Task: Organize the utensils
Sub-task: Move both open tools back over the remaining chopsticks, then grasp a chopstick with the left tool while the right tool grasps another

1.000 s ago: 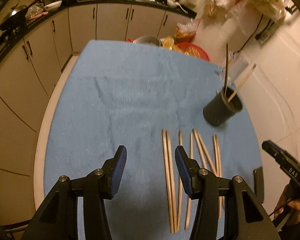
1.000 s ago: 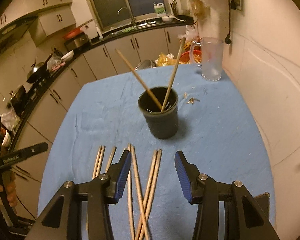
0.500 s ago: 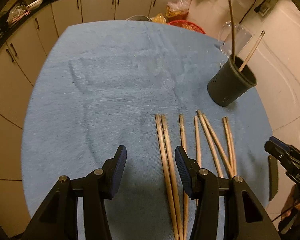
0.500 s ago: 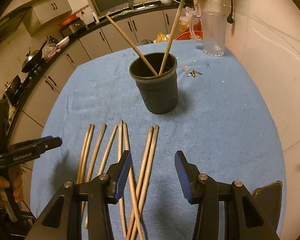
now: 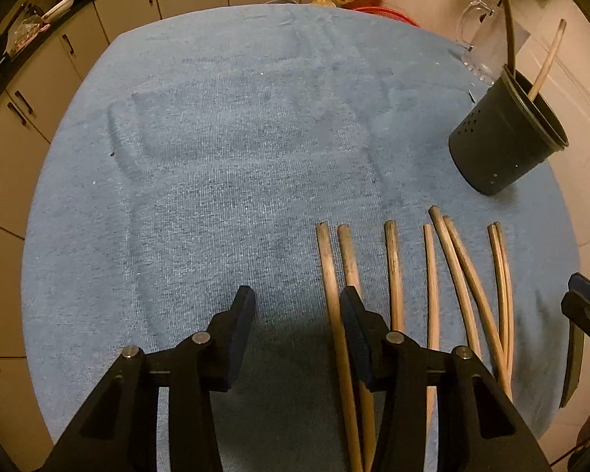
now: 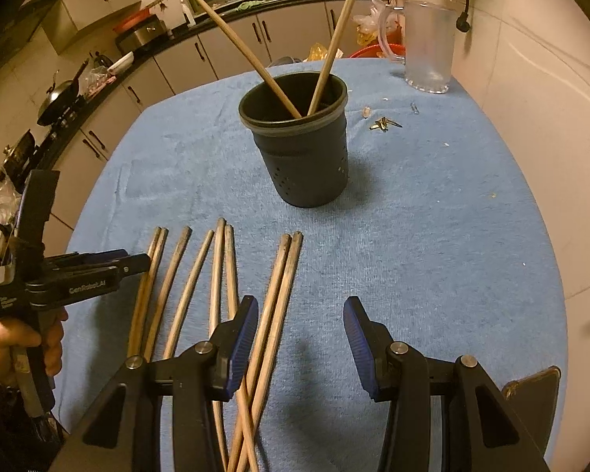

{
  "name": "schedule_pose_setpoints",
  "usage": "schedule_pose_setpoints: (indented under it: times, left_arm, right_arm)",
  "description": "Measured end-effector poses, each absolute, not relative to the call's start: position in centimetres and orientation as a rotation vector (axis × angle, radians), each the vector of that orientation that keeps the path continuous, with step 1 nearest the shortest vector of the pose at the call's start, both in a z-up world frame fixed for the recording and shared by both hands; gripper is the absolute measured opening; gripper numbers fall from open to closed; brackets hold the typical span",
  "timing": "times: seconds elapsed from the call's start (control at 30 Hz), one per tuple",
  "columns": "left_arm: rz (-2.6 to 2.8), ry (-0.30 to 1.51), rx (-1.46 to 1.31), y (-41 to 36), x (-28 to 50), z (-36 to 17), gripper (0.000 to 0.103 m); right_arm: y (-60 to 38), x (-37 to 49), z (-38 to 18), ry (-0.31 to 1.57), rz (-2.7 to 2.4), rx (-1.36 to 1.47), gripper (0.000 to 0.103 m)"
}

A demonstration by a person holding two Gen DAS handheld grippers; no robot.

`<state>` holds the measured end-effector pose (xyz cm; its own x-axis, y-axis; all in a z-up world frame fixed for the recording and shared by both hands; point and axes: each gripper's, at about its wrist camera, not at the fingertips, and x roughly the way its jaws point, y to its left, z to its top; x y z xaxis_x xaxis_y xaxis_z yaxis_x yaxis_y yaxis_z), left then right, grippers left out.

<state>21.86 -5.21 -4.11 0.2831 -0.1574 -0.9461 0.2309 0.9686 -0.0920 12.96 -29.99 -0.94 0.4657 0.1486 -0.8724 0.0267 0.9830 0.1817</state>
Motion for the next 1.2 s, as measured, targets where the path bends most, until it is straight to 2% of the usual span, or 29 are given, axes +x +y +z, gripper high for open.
schedule_pose_setpoints:
  times: [0.23,0.3,0.37,0.4,0.47,0.5,0.7,0.9,1.1,1.2]
  left_arm:
    - [-0.254,1.257,0.073,-4.8,22.2,-4.0,0.045]
    - [-0.246,1.253,0.101,-5.2,22.3,-4.0,0.041]
    - [-0.237,1.249,0.117,-5.5,22.5,-4.0,0.032]
    - [-0.238,1.250,0.113,-5.2,23.0,-3.9,0.029]
    - [-0.240,1.257,0.097,-4.9,23.6,-3.9,0.014]
    - [-0.247,1.267,0.077,-4.5,23.9,-3.9,0.010]
    - [-0.282,1.293,0.017,-2.1,24.6,-3.7,0.008]
    - [-0.307,1.304,-0.021,-0.8,23.4,-4.2,0.008]
    - [-0.312,1.336,-0.022,-1.4,25.9,-4.2,0.009]
    - [-0.306,1.338,0.005,-1.7,26.7,-4.2,0.008]
  right_arm:
    - [-30.7,13.8,-1.5,1.097,0.072,0.185,0.049]
    - [-30.8,14.3,-1.8,1.101,0.078,0.187,0.048]
    - [-30.9,15.0,-2.5,1.113,0.091,0.199,0.036]
    - [-30.9,15.4,-2.9,1.122,0.094,0.207,0.035]
    - [-31.1,16.5,-3.9,1.142,0.092,0.235,0.029]
    - [-31.1,16.9,-4.3,1.149,0.089,0.245,0.028]
    - [-30.4,19.4,-6.1,1.190,0.082,0.263,0.023]
    - [-28.0,19.9,-6.3,1.187,0.057,0.083,0.021]
    - [-25.6,20.4,-6.2,1.161,0.031,-0.067,0.017]
    - [-25.5,20.8,-6.1,1.160,0.044,-0.059,0.009]
